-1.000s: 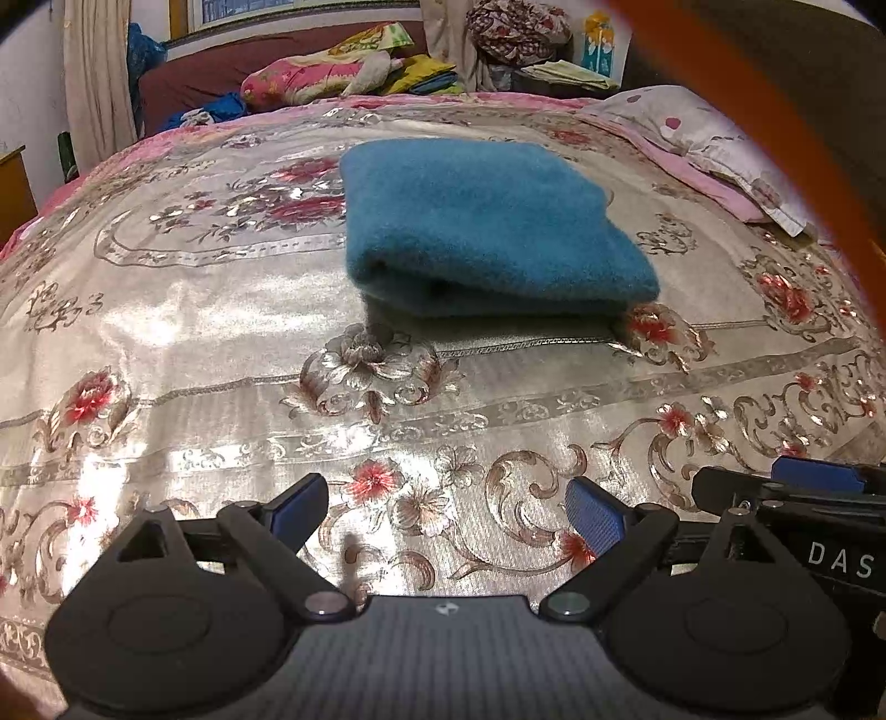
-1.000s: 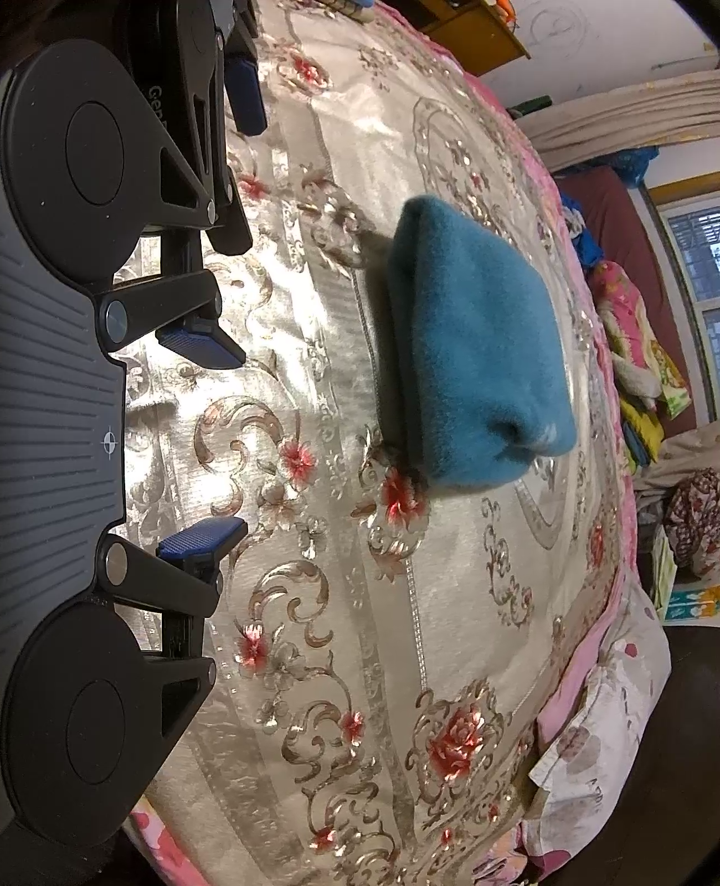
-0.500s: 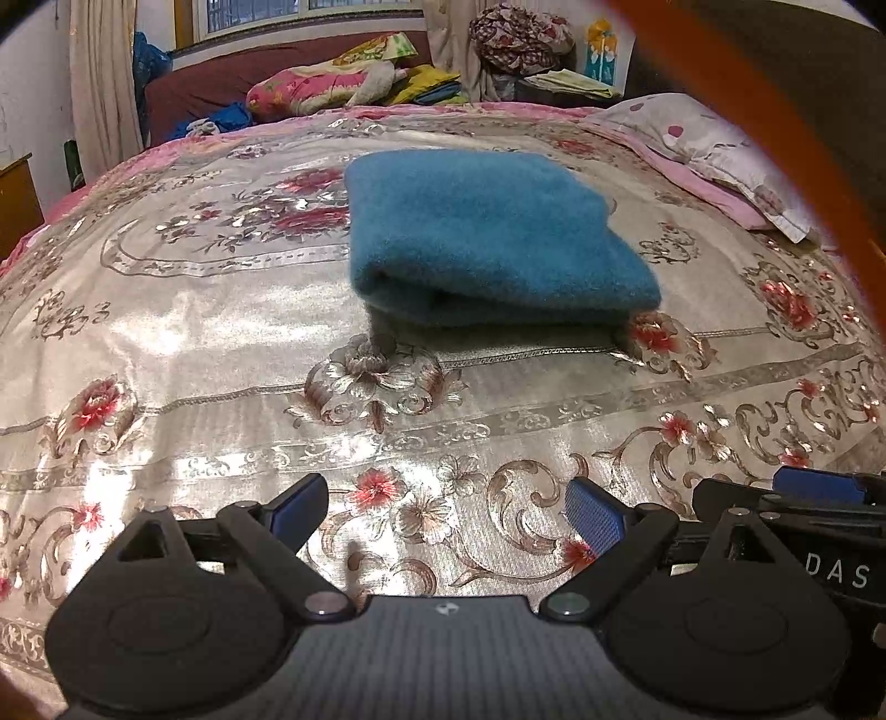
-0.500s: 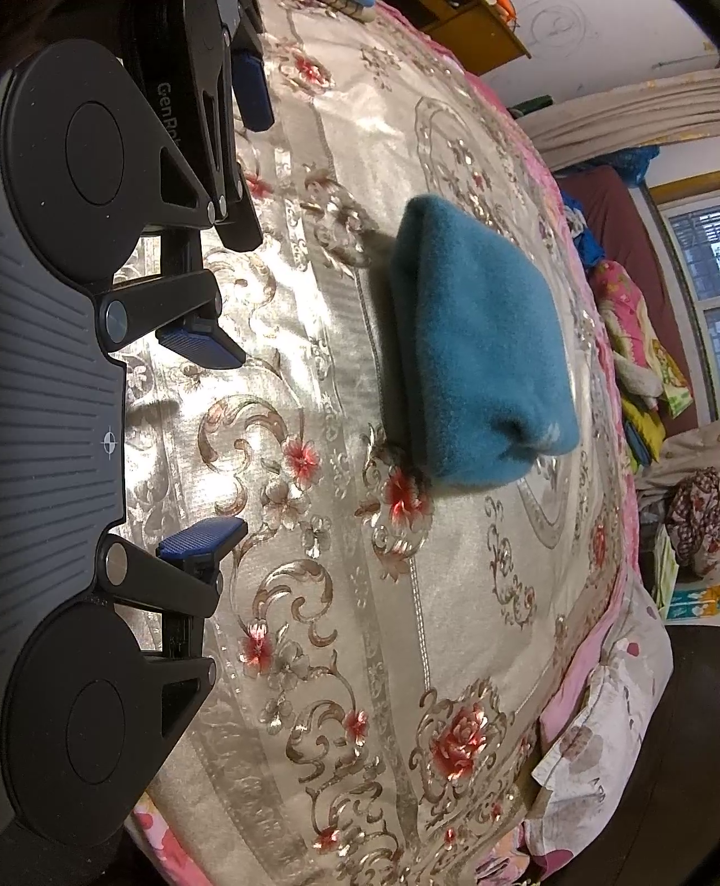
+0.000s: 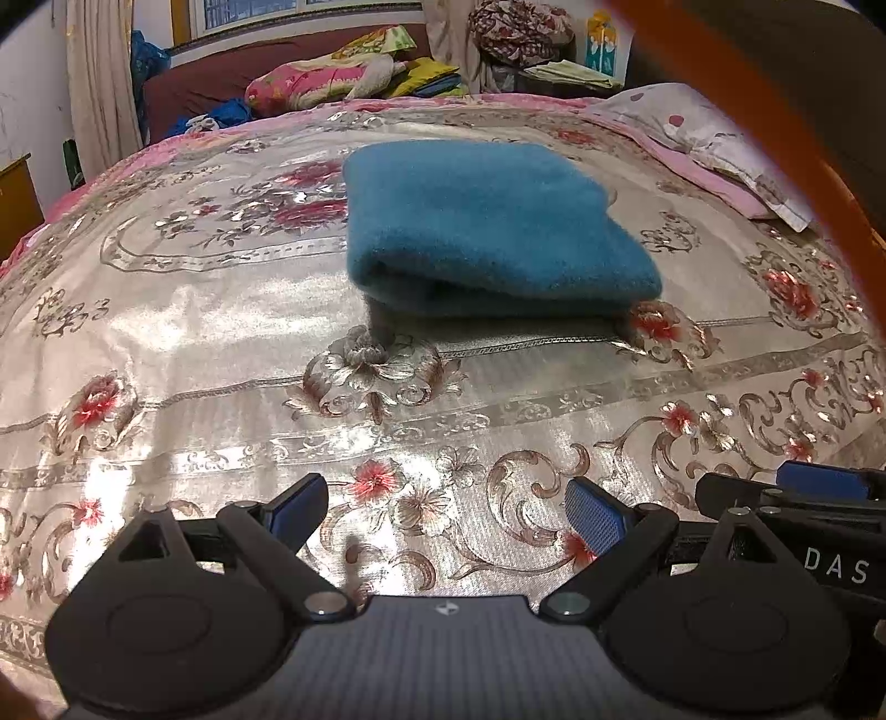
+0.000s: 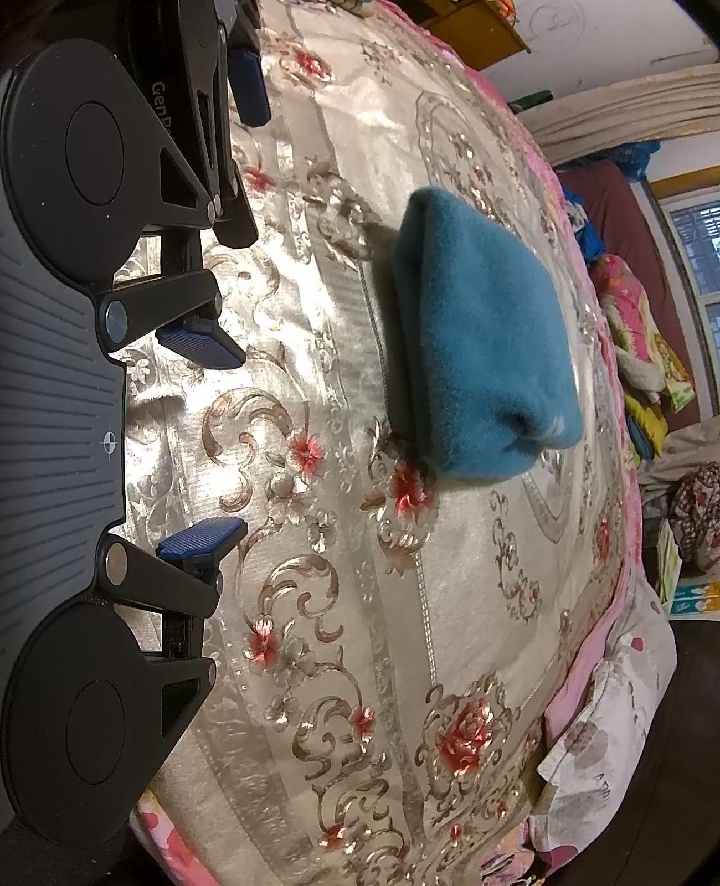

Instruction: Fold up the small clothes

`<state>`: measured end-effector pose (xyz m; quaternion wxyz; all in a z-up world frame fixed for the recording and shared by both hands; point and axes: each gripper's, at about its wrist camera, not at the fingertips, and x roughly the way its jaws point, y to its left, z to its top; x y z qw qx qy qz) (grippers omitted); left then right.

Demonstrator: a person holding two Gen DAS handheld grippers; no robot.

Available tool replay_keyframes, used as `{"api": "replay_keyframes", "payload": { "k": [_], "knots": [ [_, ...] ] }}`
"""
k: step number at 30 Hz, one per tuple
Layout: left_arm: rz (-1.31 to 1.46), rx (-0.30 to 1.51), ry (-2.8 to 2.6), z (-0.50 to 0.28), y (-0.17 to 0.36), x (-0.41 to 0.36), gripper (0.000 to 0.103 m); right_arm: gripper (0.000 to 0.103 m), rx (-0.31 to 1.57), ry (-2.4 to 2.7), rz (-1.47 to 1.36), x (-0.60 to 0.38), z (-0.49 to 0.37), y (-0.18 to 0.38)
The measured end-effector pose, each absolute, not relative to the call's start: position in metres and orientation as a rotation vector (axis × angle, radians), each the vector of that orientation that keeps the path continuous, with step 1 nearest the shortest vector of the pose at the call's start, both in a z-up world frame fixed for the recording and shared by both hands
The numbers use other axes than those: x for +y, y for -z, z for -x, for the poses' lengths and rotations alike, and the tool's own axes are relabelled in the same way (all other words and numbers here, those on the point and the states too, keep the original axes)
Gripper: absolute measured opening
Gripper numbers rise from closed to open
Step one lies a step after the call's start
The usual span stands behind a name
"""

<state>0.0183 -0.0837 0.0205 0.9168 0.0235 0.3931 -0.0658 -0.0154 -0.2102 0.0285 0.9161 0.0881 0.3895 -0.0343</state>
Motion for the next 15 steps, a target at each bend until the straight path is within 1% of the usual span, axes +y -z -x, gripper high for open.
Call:
{"api": "replay_keyframes", "payload": {
  "k": [15],
  "knots": [
    [-0.075,0.803,0.125,-0.0169,-0.0212,-0.0857,0.097,0.059,0.802,0.071,-0.182,-0.2103,0.0157,-0.0282]
  ]
}}
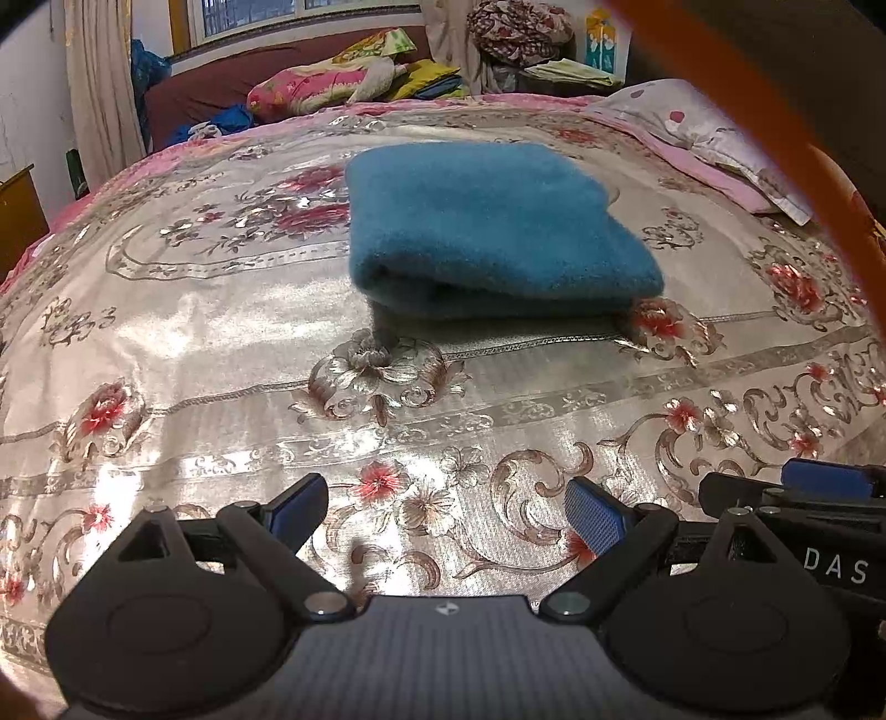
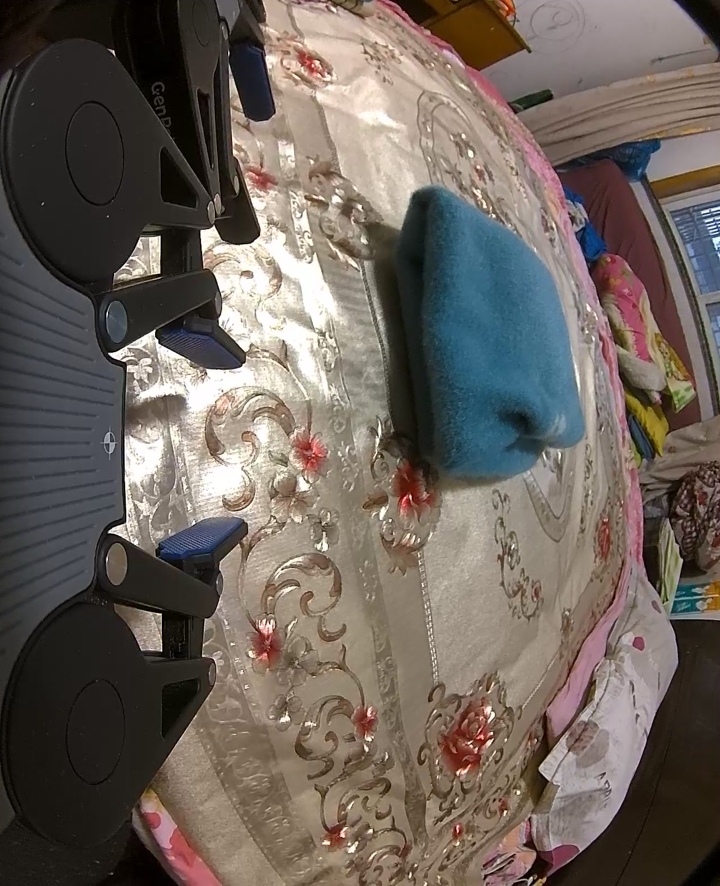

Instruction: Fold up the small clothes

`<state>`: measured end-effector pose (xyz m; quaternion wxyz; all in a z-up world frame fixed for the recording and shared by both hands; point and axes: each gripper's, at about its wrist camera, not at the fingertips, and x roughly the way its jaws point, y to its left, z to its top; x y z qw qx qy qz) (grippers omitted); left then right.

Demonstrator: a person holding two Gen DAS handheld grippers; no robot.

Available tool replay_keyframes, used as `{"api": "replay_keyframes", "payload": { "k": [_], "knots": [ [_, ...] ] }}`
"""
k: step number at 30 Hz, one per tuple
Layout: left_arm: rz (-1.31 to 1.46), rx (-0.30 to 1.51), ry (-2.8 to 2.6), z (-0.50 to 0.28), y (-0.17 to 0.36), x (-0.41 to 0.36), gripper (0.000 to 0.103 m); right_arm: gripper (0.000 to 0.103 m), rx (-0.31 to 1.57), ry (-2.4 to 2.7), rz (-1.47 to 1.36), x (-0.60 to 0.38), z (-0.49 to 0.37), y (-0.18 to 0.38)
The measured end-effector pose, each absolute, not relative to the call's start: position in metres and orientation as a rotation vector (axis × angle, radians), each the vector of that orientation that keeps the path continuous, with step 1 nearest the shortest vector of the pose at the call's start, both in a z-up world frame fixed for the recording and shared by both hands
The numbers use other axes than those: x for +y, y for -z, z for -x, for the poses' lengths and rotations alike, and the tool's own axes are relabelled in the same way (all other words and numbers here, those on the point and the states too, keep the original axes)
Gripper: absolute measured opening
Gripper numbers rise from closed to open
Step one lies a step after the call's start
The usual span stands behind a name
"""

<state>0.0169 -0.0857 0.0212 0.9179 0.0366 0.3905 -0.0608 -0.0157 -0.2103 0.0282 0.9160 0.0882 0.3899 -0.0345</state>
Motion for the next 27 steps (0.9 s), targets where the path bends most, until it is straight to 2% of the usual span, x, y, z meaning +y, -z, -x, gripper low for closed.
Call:
{"api": "replay_keyframes", "payload": {
  "k": [27],
  "knots": [
    [-0.078,0.816,0.125,-0.0142,-0.0187,-0.0871,0.097,0.059,0.804,0.080,-0.170,-0.2113,0.0201,-0.0239]
  ]
}}
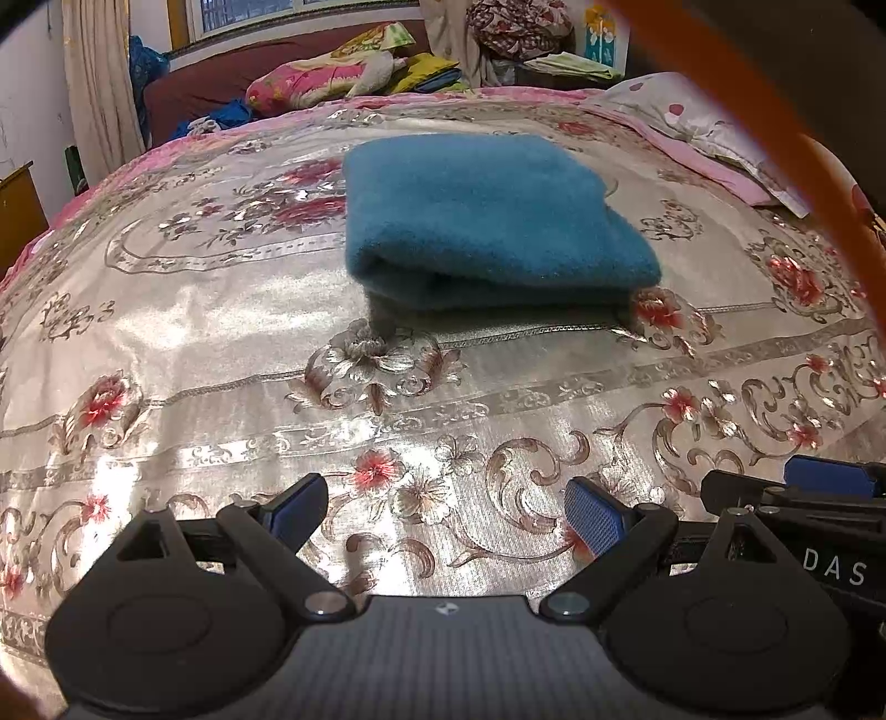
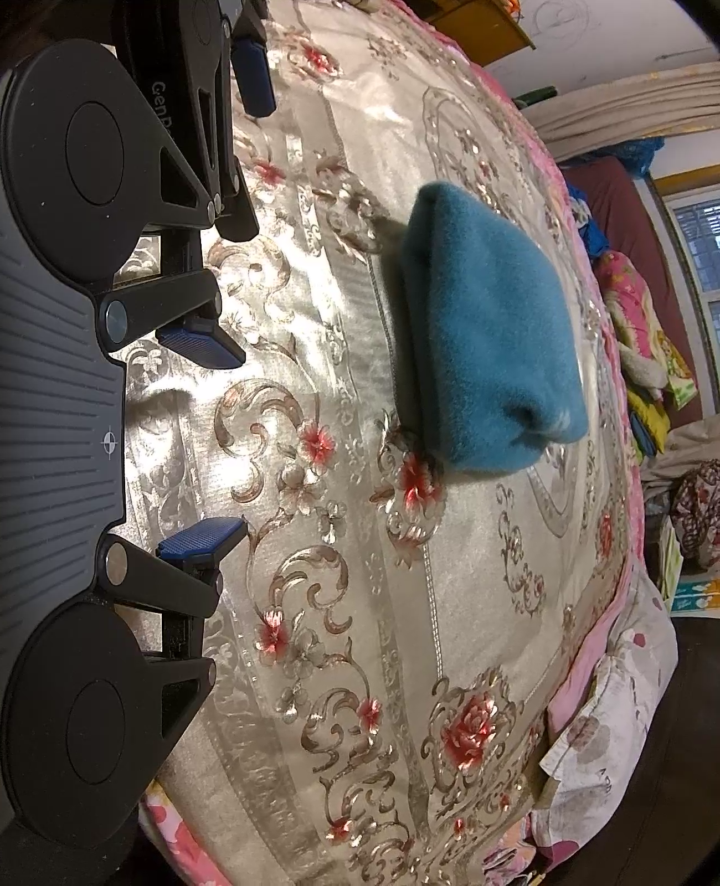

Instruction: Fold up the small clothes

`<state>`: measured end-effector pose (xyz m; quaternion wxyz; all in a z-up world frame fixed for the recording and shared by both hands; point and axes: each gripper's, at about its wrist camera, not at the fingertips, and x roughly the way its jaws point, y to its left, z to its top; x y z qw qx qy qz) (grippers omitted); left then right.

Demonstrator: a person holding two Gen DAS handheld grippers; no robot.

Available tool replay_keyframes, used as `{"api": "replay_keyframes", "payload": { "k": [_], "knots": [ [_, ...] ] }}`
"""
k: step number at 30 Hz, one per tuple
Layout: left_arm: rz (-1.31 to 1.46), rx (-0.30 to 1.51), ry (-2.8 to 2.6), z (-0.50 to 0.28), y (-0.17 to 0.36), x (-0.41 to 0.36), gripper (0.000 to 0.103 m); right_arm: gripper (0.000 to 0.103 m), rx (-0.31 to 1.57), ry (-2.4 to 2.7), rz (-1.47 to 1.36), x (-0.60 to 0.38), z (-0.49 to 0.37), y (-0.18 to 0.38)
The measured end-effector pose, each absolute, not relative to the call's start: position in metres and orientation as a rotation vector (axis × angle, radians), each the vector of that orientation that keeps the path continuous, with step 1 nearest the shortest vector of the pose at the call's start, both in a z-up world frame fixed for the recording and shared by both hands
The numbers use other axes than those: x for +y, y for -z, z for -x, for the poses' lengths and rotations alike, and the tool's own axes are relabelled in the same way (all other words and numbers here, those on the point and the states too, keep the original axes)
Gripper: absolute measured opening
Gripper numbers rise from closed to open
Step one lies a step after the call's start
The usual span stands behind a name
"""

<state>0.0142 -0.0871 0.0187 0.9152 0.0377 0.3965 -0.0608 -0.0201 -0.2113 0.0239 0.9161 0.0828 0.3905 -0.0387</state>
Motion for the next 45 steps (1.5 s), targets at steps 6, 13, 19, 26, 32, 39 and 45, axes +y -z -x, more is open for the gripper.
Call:
{"api": "replay_keyframes", "payload": {
  "k": [6,13,19,26,32,39,45],
  "knots": [
    [-0.075,0.825,0.123,-0.0142,-0.0181,-0.0870,0.097,0.059,0.808,0.080,-0.170,-0.2115,0.0210,-0.0235],
    [-0.071,0.834,0.121,-0.0143,-0.0173,-0.0871,0.097,0.059,0.814,0.081,-0.168,-0.2105,0.0200,-0.0240],
    [-0.065,0.840,0.120,-0.0142,-0.0172,-0.0876,0.097,0.059,0.815,0.081,-0.166,-0.2104,0.0201,-0.0238],
    [-0.062,0.846,0.119,-0.0146,-0.0165,-0.0869,0.097,0.059,0.816,0.082,-0.163,-0.2099,0.0204,-0.0234],
    [-0.062,0.846,0.119,-0.0146,-0.0164,-0.0871,0.097,0.059,0.816,0.082,-0.163,-0.2097,0.0206,-0.0234],
    [-0.061,0.847,0.118,-0.0143,-0.0161,-0.0869,0.097,0.059,0.817,0.082,-0.163,-0.2095,0.0200,-0.0236],
    [-0.061,0.847,0.118,-0.0144,-0.0161,-0.0869,0.097,0.059,0.817,0.082,-0.163,-0.2094,0.0200,-0.0237]
  ]
}}
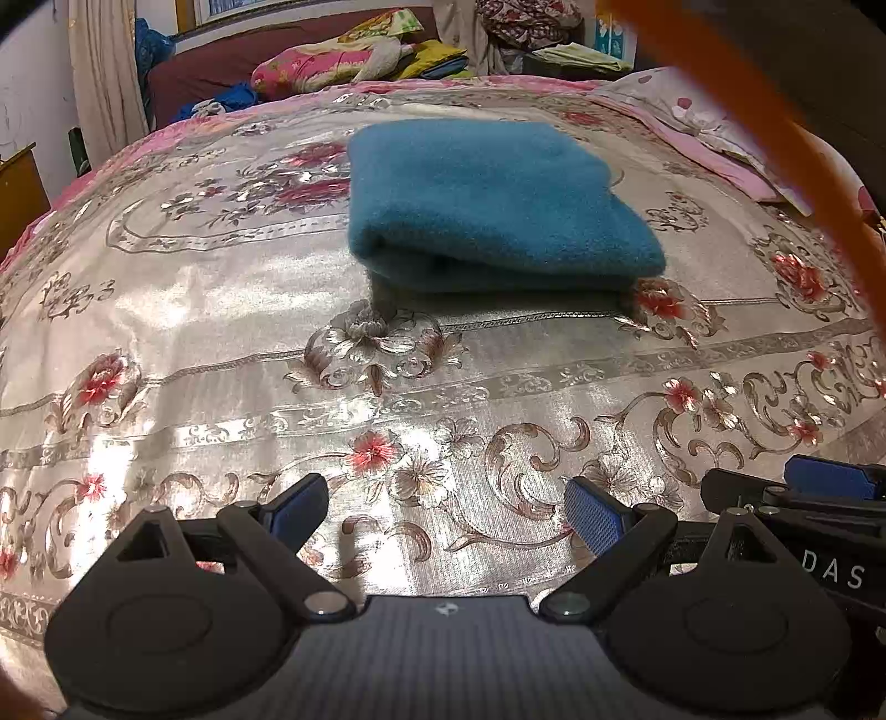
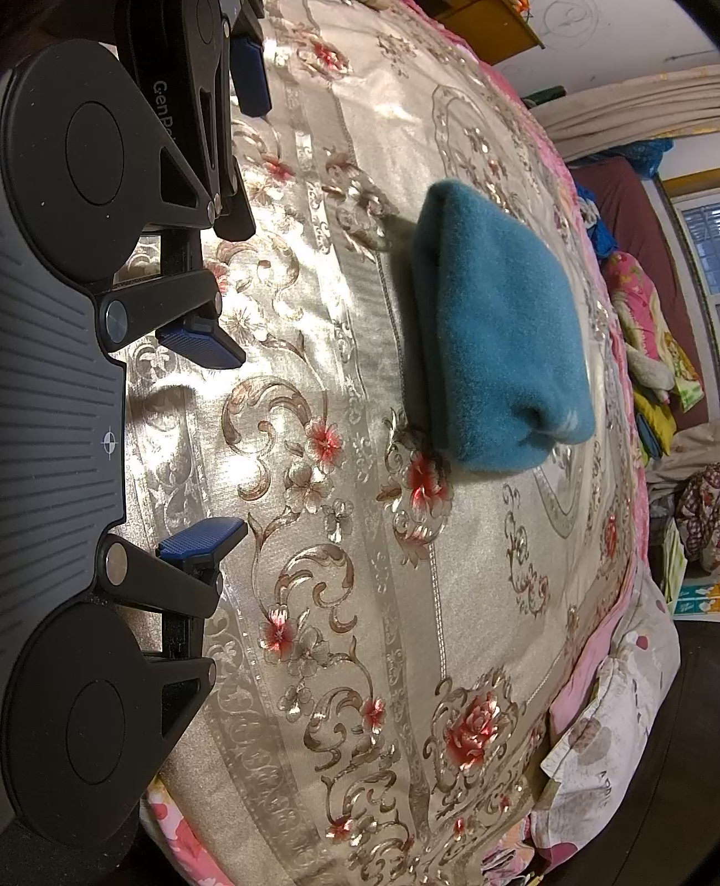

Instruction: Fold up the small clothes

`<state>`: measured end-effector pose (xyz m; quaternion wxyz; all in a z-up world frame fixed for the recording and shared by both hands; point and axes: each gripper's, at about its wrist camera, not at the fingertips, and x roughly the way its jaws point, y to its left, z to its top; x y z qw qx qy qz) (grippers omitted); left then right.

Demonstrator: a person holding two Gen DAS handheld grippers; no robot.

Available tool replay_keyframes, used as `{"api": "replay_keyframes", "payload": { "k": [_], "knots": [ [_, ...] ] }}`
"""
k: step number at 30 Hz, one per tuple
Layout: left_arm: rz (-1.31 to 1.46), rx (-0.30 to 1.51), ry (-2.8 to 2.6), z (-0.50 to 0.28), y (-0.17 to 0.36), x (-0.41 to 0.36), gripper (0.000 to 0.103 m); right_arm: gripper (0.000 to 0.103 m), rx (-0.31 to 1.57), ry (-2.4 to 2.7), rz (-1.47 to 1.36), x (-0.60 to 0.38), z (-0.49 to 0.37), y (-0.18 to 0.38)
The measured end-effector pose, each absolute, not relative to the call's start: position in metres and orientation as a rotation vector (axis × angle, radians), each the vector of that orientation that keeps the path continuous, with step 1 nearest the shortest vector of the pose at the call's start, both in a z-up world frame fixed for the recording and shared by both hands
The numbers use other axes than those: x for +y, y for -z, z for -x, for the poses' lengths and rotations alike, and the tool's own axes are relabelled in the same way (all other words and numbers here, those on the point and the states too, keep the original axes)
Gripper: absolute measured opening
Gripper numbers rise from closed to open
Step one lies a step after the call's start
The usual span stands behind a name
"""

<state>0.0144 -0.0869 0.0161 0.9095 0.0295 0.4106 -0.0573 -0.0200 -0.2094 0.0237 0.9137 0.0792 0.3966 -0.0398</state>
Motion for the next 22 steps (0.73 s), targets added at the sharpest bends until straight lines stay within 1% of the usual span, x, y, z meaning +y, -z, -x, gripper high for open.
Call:
{"api": "replay_keyframes", "payload": {
  "k": [22],
  "knots": [
    [-0.060,0.847,0.117,-0.0134,-0.0144,-0.0865,0.097,0.059,0.818,0.082,-0.162,-0.2096,0.0195,-0.0241]
  ]
}}
